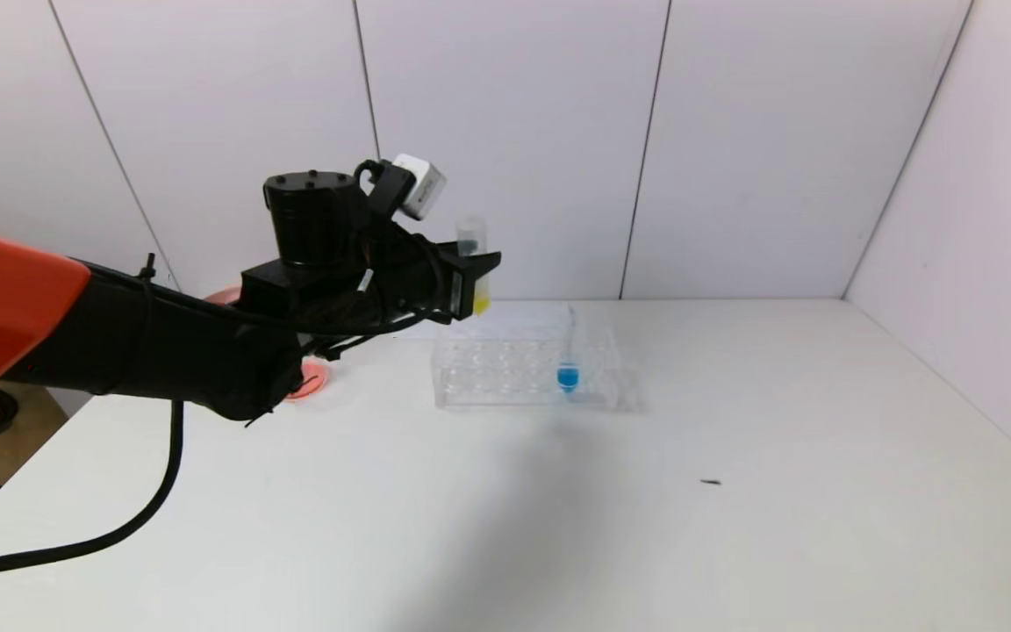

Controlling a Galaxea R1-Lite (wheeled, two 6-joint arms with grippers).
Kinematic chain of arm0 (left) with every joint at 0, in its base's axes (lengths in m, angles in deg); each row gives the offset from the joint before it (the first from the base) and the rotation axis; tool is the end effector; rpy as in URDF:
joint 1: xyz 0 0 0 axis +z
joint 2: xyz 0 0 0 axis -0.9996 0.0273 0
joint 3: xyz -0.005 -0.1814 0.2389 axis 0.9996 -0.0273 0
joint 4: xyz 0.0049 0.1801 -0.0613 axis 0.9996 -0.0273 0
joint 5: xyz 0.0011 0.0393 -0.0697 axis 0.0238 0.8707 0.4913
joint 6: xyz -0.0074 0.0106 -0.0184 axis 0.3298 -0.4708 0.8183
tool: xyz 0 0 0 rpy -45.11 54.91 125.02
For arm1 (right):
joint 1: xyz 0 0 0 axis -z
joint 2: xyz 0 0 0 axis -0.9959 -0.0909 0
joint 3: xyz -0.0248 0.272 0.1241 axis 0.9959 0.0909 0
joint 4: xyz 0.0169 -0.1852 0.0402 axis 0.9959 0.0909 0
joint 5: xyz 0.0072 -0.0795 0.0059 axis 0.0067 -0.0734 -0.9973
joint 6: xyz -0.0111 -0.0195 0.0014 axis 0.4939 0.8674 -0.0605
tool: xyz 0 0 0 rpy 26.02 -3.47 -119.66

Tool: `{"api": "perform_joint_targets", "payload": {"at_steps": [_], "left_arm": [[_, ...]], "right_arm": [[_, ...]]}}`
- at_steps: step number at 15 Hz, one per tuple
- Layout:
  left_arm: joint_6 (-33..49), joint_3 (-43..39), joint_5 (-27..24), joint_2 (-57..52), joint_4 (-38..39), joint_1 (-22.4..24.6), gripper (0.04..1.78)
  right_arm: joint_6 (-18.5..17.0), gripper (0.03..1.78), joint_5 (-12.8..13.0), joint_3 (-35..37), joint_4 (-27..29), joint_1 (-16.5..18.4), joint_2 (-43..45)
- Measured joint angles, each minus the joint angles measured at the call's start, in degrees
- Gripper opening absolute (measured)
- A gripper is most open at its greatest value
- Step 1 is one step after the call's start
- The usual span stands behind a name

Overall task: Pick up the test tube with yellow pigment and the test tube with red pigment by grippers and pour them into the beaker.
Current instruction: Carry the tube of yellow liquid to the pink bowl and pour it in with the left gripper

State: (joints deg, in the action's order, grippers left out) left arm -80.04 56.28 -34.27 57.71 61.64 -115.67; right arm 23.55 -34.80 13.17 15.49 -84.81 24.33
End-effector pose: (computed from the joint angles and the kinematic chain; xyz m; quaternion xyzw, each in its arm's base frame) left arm 0.3402 -0.1813 0.2146 0.0302 -0.0082 -0.3540 0.9347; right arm -0.0228 0.0000 0.0758 0.0005 0.0009 0.0002 1.0000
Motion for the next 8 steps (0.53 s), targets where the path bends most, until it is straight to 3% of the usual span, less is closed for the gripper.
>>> {"api": "perform_joint_targets", "payload": {"at_steps": [8], "left_arm": [[0.2,-1.2,0.4,-5.3,-2.4,5.2,0.46]], "right_arm": [[0.0,1.7,0.0,0.0,0.0,0.0,0.0]]}}
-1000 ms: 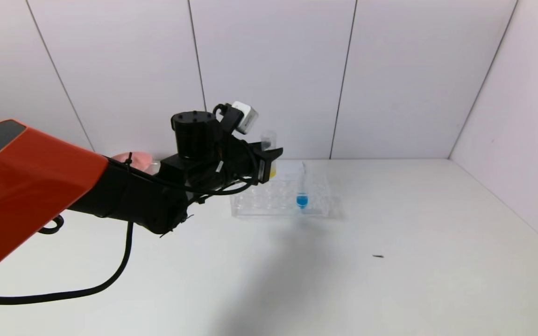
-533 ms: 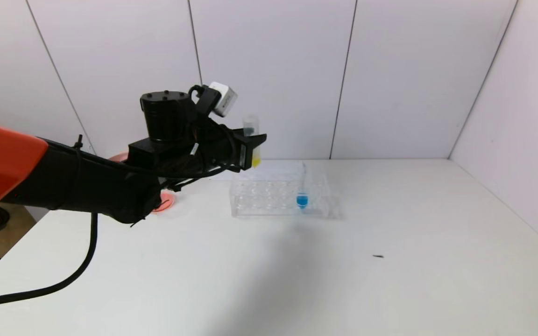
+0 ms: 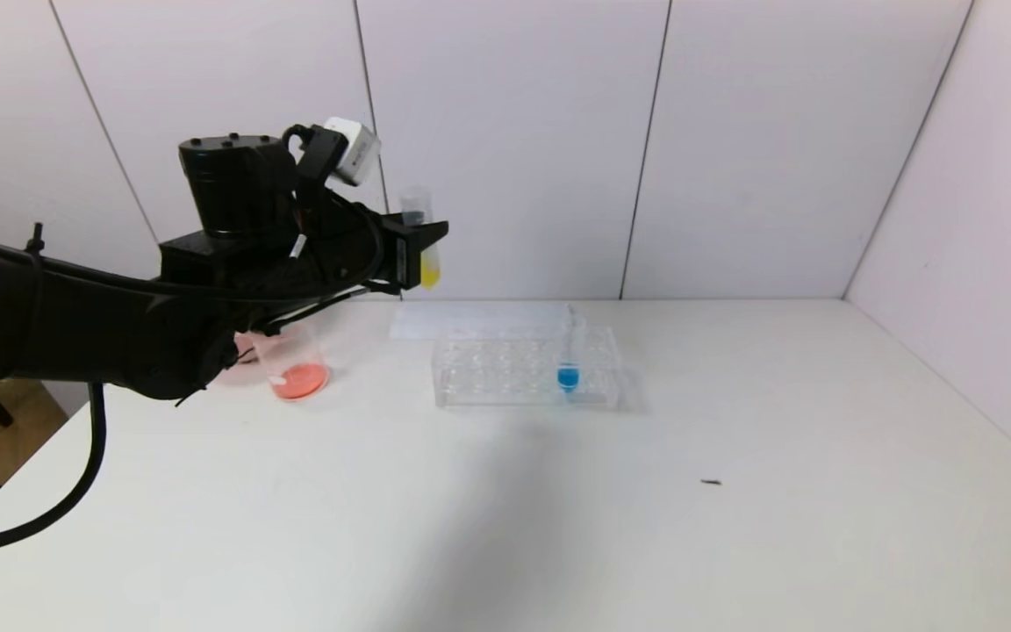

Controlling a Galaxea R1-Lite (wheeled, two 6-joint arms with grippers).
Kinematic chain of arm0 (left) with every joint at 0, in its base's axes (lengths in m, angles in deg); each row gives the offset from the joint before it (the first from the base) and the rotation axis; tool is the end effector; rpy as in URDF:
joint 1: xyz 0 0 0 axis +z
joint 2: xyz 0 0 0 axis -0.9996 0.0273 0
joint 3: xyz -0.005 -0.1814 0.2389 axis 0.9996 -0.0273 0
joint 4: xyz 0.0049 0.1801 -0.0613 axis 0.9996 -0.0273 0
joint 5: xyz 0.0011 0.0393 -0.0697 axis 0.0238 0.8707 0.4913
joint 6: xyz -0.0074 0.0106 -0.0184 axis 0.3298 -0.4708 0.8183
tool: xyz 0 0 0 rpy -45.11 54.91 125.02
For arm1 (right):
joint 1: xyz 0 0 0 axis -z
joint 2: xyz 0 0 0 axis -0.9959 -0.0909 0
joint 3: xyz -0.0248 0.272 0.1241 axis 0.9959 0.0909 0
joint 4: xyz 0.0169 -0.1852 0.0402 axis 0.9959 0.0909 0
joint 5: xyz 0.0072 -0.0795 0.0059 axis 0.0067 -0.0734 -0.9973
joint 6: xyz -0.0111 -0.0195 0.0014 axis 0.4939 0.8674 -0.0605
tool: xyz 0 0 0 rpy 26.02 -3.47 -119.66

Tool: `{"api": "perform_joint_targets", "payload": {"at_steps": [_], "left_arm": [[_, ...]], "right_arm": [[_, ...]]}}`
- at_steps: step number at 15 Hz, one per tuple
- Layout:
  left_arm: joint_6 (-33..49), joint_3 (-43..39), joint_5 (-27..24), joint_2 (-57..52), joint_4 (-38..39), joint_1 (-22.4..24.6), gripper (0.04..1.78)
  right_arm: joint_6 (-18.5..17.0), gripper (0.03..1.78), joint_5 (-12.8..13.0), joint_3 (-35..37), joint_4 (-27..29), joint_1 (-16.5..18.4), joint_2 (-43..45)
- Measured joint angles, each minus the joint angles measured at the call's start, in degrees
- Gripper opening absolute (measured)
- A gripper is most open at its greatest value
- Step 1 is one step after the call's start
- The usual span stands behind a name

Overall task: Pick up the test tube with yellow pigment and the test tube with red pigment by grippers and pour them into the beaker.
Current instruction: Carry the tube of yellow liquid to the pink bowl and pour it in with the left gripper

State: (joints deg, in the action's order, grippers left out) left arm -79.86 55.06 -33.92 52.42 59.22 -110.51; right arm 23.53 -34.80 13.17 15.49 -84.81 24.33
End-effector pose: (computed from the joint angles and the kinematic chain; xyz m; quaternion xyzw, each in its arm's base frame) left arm 0.3346 -0.1415 0.2389 0.0280 -0.0206 -0.3082 0.9507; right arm -0.0228 0.0000 0.0758 0.0007 0.0009 0.0002 1.0000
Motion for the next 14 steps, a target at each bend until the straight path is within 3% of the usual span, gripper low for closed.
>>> {"api": "perform_joint_targets", "payload": {"at_steps": [14], "left_arm": [[-0.1,-3.6,-0.1,-5.7,-2.3,10.0,0.46]], "right_arm": [[0.0,1.7,0.0,0.0,0.0,0.0,0.0]]}}
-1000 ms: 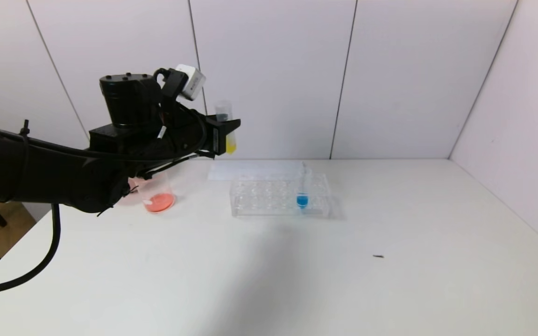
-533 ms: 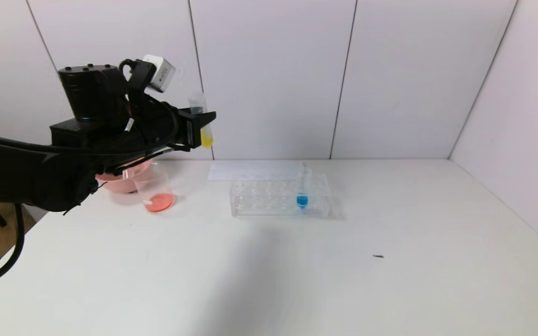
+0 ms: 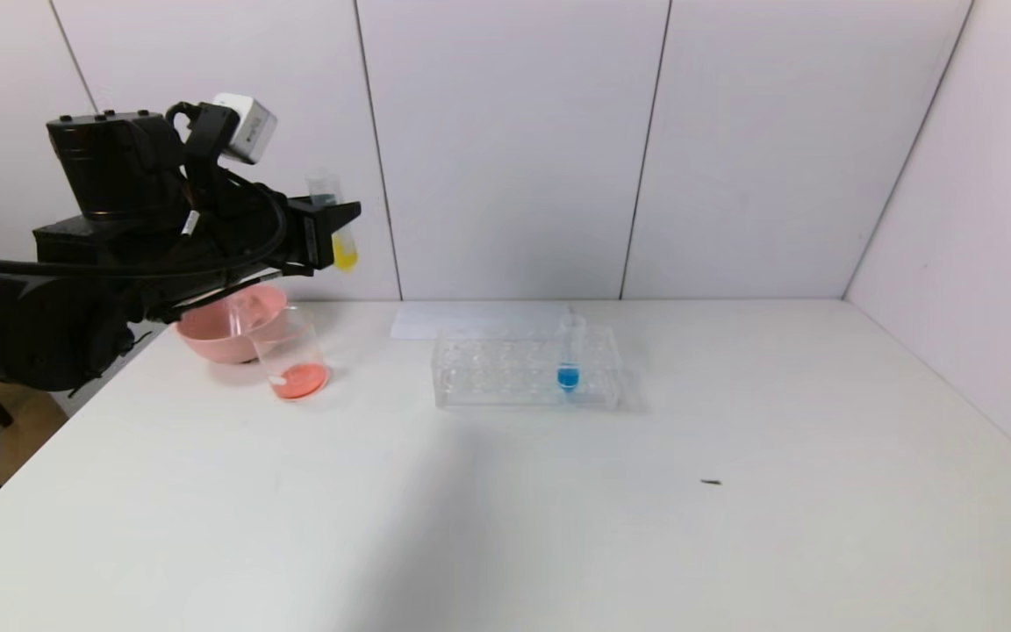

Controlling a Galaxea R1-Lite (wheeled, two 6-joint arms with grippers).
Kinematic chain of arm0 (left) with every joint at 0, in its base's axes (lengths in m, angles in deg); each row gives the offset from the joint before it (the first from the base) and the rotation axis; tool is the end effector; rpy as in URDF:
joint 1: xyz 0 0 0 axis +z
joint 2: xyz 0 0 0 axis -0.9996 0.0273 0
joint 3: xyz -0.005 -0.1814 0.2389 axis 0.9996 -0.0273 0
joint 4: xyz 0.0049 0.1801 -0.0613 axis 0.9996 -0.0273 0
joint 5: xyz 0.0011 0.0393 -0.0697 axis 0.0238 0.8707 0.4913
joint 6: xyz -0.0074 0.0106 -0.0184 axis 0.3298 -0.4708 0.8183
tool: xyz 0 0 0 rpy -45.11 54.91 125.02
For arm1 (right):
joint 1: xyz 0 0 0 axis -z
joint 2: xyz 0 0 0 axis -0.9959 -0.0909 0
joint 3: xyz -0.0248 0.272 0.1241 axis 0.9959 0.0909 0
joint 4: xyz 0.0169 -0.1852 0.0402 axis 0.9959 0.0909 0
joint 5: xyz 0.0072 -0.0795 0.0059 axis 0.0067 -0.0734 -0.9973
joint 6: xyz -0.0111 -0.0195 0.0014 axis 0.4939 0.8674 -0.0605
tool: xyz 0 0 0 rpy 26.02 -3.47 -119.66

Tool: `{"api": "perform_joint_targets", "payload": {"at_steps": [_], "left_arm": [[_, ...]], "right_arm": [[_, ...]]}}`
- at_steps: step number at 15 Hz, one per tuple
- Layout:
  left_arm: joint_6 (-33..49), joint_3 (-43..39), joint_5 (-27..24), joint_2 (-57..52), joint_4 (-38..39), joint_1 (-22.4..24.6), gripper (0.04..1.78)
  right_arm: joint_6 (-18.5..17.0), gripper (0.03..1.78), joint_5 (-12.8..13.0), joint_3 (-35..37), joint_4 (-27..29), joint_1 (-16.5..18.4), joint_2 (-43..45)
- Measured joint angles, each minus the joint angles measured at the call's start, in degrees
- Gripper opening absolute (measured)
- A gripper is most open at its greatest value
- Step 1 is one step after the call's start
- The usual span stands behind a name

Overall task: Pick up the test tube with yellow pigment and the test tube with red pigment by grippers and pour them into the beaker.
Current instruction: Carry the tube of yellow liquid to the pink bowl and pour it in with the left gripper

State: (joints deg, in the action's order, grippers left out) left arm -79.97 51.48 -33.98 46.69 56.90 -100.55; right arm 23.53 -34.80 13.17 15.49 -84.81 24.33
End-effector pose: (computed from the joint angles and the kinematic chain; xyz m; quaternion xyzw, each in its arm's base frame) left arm 0.3272 -0.0758 0.2519 0.0306 -0.0169 -0.2251 0.9737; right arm -0.0228 0.0000 0.0758 0.0007 0.0009 0.0002 1.0000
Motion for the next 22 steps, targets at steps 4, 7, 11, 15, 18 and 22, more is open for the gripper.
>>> {"api": "perform_joint_targets", "payload": {"at_steps": [4,7,11,15,18,22], "left_arm": [[-0.1,-0.7,-0.2,-0.3,-0.2,2.8,0.46],[0.1,-1.2,-0.6,-0.5,0.0,5.0,0.46],[0.5,-1.9,-1.0,-0.6,0.0,7.8,0.46],[0.5,-2.6,-1.9,-0.9,-0.1,10.9,0.46],[0.6,-3.0,-3.5,-1.1,-0.1,13.3,0.46],[0.5,-3.4,-3.9,-1.2,-0.1,15.9,0.46]], "right_arm": [[0.0,1.7,0.0,0.0,0.0,0.0,0.0],[0.0,1.7,0.0,0.0,0.0,0.0,0.0],[0.0,1.7,0.0,0.0,0.0,0.0,0.0],[0.0,1.7,0.0,0.0,0.0,0.0,0.0],[0.0,1.7,0.0,0.0,0.0,0.0,0.0],[0.0,1.7,0.0,0.0,0.0,0.0,0.0]]}}
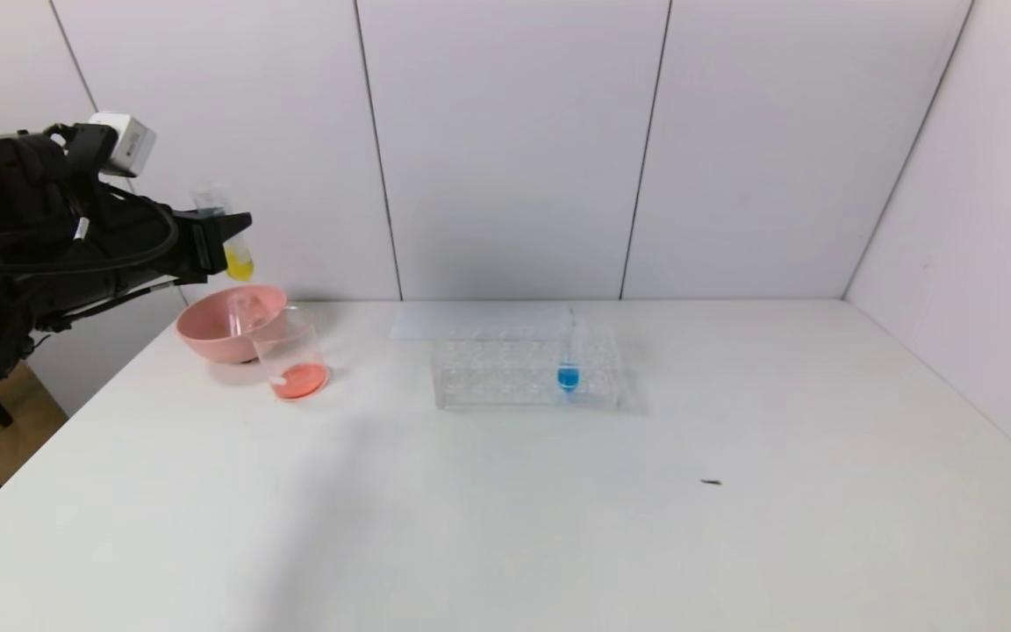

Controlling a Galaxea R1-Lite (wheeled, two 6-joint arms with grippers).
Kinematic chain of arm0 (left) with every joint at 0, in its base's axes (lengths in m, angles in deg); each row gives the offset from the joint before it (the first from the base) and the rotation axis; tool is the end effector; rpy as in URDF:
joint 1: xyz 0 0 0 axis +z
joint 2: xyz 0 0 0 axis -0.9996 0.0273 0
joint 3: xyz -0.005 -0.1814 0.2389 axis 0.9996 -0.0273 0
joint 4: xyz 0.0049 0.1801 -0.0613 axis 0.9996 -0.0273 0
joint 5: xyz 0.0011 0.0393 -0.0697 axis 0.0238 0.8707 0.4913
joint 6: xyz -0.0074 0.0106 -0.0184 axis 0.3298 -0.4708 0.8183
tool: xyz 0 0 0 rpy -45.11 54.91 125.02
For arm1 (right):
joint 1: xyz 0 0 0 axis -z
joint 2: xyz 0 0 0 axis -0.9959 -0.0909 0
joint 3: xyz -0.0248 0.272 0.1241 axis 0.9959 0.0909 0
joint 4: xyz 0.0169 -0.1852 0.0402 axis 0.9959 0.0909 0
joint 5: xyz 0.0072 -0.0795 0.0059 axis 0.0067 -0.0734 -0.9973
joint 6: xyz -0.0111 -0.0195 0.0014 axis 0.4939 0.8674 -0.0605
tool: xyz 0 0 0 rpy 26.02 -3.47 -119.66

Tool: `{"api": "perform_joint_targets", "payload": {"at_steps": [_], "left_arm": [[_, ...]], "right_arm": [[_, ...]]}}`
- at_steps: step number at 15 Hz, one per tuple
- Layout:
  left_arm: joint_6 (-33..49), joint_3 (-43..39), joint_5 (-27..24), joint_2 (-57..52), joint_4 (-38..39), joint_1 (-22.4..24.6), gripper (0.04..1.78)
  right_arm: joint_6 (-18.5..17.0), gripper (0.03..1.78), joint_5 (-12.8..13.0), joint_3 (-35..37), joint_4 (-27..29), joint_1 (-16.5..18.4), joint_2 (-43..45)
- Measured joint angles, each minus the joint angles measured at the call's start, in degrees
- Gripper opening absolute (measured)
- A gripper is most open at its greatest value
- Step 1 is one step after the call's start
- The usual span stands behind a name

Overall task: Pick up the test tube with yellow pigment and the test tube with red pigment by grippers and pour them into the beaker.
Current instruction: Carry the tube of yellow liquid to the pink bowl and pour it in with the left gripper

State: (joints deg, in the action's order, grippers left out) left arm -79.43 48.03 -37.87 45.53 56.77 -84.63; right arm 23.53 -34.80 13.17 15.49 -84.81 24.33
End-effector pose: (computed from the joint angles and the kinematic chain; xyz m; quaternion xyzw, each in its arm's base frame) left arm 0.3272 0.0149 0.2412 0.0242 0.0079 -0.1224 0.9922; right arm -0.0228 0.0000 0.0758 0.0007 0.0009 0.0002 1.0000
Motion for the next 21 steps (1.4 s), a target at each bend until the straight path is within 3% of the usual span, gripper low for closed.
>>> {"api": "perform_joint_targets", "payload": {"at_steps": [3,11,21], "left_arm": [[0.2,-0.5,-3.5,0.0,0.0,2.7,0.46],[0.2,-1.1,-6.5,0.4,0.0,8.4,0.46],[-0.1,-1.5,-7.5,2.0,0.5,9.4,0.46]], "right_arm": [[0.0,1.7,0.0,0.0,0.0,0.0,0.0],[0.0,1.7,0.0,0.0,0.0,0.0,0.0],[0.0,1.7,0.0,0.0,0.0,0.0,0.0]]}}
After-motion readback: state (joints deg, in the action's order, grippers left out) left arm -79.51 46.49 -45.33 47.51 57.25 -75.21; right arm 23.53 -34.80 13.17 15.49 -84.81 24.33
